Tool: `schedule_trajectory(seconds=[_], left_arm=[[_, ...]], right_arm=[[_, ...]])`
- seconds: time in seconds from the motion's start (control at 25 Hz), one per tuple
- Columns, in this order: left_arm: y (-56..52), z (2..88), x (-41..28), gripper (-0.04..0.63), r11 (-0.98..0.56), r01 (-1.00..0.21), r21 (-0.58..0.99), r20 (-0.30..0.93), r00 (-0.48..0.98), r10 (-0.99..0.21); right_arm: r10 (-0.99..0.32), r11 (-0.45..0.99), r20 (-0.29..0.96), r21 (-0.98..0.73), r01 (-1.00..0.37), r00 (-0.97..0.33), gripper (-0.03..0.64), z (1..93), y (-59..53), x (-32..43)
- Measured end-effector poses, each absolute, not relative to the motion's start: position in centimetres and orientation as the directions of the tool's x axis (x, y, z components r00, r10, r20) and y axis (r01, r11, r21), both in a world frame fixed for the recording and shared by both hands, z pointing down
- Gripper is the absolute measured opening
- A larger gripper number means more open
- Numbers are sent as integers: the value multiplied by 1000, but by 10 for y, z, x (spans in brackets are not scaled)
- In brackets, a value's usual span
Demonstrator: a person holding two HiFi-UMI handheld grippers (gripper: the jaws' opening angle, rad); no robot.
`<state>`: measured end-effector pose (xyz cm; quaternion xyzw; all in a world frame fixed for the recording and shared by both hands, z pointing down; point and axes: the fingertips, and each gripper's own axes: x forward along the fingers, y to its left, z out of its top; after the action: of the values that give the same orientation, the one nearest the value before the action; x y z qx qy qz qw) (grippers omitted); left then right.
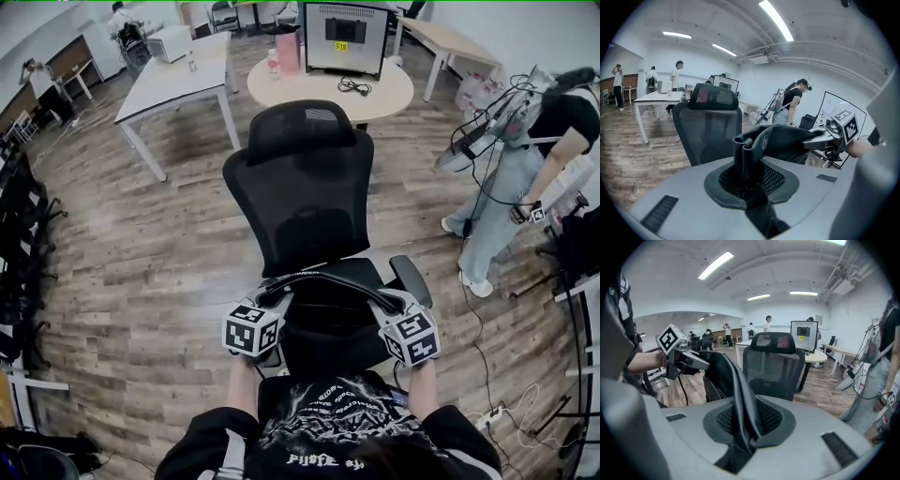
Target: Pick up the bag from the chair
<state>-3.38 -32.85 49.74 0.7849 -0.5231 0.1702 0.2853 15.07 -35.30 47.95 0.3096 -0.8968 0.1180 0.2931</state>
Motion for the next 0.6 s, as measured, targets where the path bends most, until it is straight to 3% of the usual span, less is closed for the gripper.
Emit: schedule_trajectory(seconds=[0.6], left_arm=[[-353, 420, -30, 41, -372, -914, 160, 427, 404, -809]], right_arm=[[-587, 762, 470, 46, -647, -659, 66, 403, -385, 150]])
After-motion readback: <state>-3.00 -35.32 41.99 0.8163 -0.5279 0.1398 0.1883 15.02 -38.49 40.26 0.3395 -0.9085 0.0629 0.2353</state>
